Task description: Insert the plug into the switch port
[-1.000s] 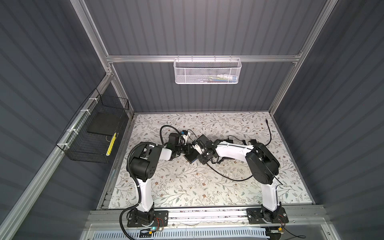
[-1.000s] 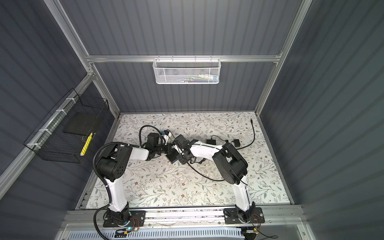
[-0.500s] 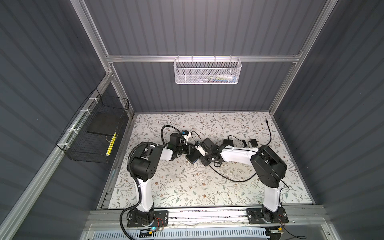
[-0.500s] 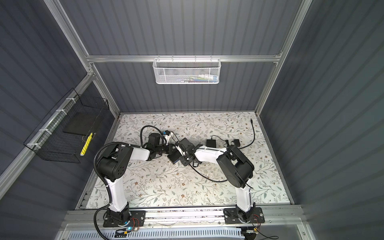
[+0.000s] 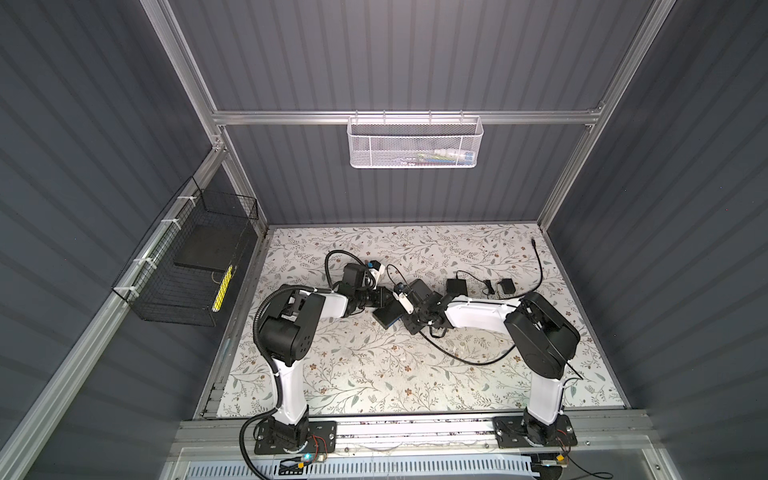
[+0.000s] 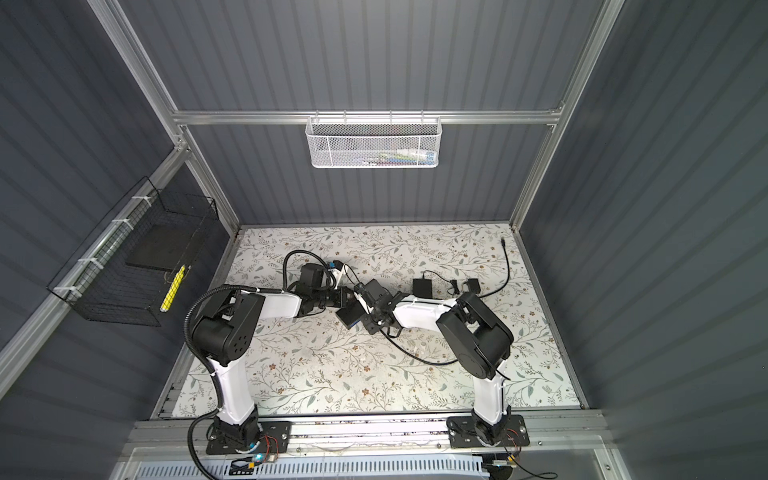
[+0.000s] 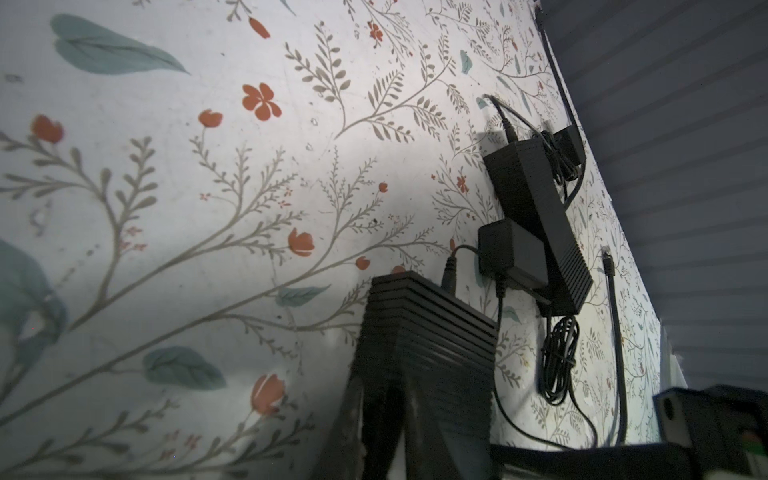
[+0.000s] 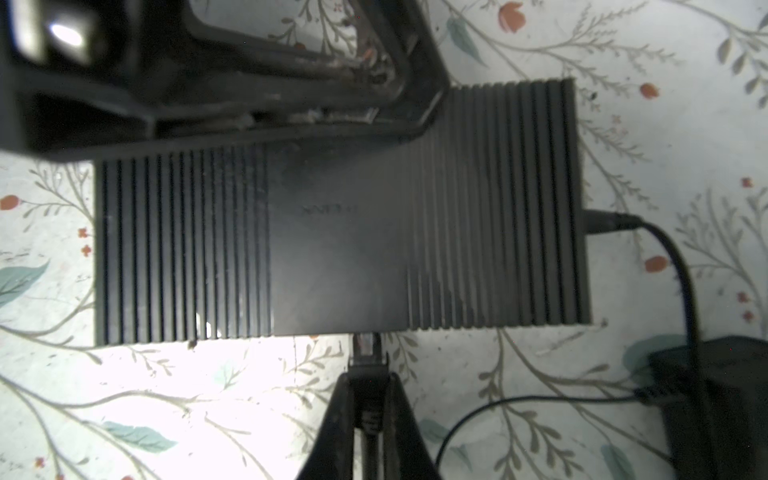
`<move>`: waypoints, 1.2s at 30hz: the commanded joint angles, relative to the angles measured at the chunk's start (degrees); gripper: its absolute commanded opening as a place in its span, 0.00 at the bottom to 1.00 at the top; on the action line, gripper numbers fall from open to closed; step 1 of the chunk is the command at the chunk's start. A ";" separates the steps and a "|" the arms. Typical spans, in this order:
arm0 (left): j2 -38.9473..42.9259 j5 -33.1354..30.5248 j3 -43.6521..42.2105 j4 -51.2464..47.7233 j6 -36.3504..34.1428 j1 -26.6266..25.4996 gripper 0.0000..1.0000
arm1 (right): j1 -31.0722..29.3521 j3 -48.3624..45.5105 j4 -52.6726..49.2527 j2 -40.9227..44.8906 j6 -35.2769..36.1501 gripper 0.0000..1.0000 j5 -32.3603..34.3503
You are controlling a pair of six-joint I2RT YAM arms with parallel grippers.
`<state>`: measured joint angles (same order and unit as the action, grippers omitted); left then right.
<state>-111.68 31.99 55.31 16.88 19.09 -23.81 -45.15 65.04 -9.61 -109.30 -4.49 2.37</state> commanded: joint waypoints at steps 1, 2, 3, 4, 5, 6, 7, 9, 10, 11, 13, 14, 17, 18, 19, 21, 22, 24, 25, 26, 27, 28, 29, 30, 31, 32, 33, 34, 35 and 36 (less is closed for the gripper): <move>-2.29 7.17 -4.17 -20.05 -0.34 -5.25 0.19 | 0.81 6.85 16.02 -2.54 0.27 0.00 2.70; -2.42 7.49 -4.81 -19.16 0.23 -5.28 0.19 | 0.85 7.51 16.02 -2.95 0.44 0.00 2.56; -2.66 7.92 -5.60 -17.77 1.15 -5.28 0.19 | 0.85 8.37 16.02 -3.34 0.69 0.00 2.48; -2.78 8.31 -6.48 -16.43 1.97 -5.28 0.19 | 0.85 9.20 15.81 -3.68 0.78 0.00 2.50; -2.76 8.27 -7.17 -15.54 2.43 -5.28 0.19 | 0.85 9.72 15.44 -3.95 0.87 0.00 2.39; -2.52 8.22 -7.58 -15.07 2.61 -5.27 0.19 | 0.84 10.01 15.40 -4.03 0.89 0.00 2.25; -2.45 8.18 -7.56 -15.25 2.49 -5.20 0.19 | 0.85 10.24 15.28 -4.25 1.02 0.00 2.21; -2.39 8.27 -6.45 -16.50 1.72 -5.20 0.19 | 0.85 10.85 14.19 -4.28 1.31 0.04 2.44; -2.40 8.32 -5.21 -17.61 1.06 -5.19 0.19 | 0.85 10.92 13.56 -4.06 1.34 0.07 2.66; -2.41 8.18 -4.17 -18.32 0.67 -5.12 0.19 | 0.85 10.78 13.26 -3.64 1.41 0.10 2.88; -2.07 7.46 -0.97 -20.99 -0.49 -4.78 0.24 | 0.85 9.80 12.57 -2.26 1.55 0.18 3.57; -1.59 6.78 0.71 -22.04 -0.96 -4.45 0.27 | 0.85 9.00 12.36 -1.37 1.55 0.23 4.12; 0.29 4.87 4.83 -24.15 -1.75 -2.77 0.34 | 0.85 6.39 11.08 1.46 1.70 0.30 5.28; 1.38 3.62 5.92 -24.56 -1.78 -2.03 0.35 | 0.85 4.99 10.45 2.75 1.94 0.32 5.70; 2.40 2.38 6.87 -24.50 -1.82 -1.26 0.36 | 0.83 3.42 10.16 4.00 2.07 0.33 6.36; 4.28 0.87 8.36 -24.82 -1.84 0.24 0.43 | 0.85 0.26 9.79 6.62 2.03 0.38 7.89; 5.22 0.35 9.10 -25.01 -1.99 1.03 0.46 | 0.85 -1.46 9.62 7.94 2.03 0.40 8.68; 6.82 -0.44 10.11 -25.64 -2.39 1.90 0.49 | 0.85 -4.16 8.57 10.29 1.86 0.46 9.72; 7.68 -1.10 10.67 -26.33 -2.80 2.17 0.51 | 0.85 -5.52 8.02 11.67 1.76 0.49 10.34; 8.27 -1.48 11.01 -26.88 -3.17 2.28 0.52 | 0.80 -6.84 7.60 12.96 1.47 0.51 10.66; 8.85 -1.89 11.20 -27.33 -3.42 2.36 0.53 | 0.85 -8.15 7.43 14.09 1.42 0.52 10.89; 9.46 -2.57 11.21 -27.90 -3.64 2.44 0.55 | 0.93 -9.45 7.12 15.27 1.23 0.53 11.26; 10.16 -3.09 11.01 -28.04 -3.76 2.52 0.58 | 0.94 -10.63 6.61 16.49 1.00 0.54 11.89; 10.79 -3.44 10.89 -28.11 -3.75 2.66 0.60 | 0.94 -11.57 6.24 17.50 0.89 0.55 12.37; 11.60 -4.29 10.86 -28.54 -3.80 2.80 0.63 | 0.94 -12.62 5.72 18.71 0.82 0.57 13.21; 12.86 -5.14 10.58 -28.64 -3.78 3.03 0.66 | 1.02 -13.76 5.40 20.17 0.63 0.58 14.00; 14.09 -6.12 10.40 -28.75 -3.87 3.22 0.68 | 1.24 -14.76 5.14 21.46 0.61 0.59 14.65; 15.97 -7.85 10.05 -29.08 -4.14 3.54 0.71 | 1.57 -15.98 4.83 23.04 0.54 0.61 15.58; 18.24 -10.41 9.45 -29.05 -4.47 3.99 0.73 | 2.21 -17.14 4.61 25.06 0.47 0.63 16.72; 20.18 -12.44 8.79 -28.92 -4.65 4.35 0.75 | 3.12 -18.02 4.36 26.74 0.40 0.65 17.47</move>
<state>-96.84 25.15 64.84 -10.22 15.84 -20.36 -43.64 48.56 -4.08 -86.32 -3.44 15.59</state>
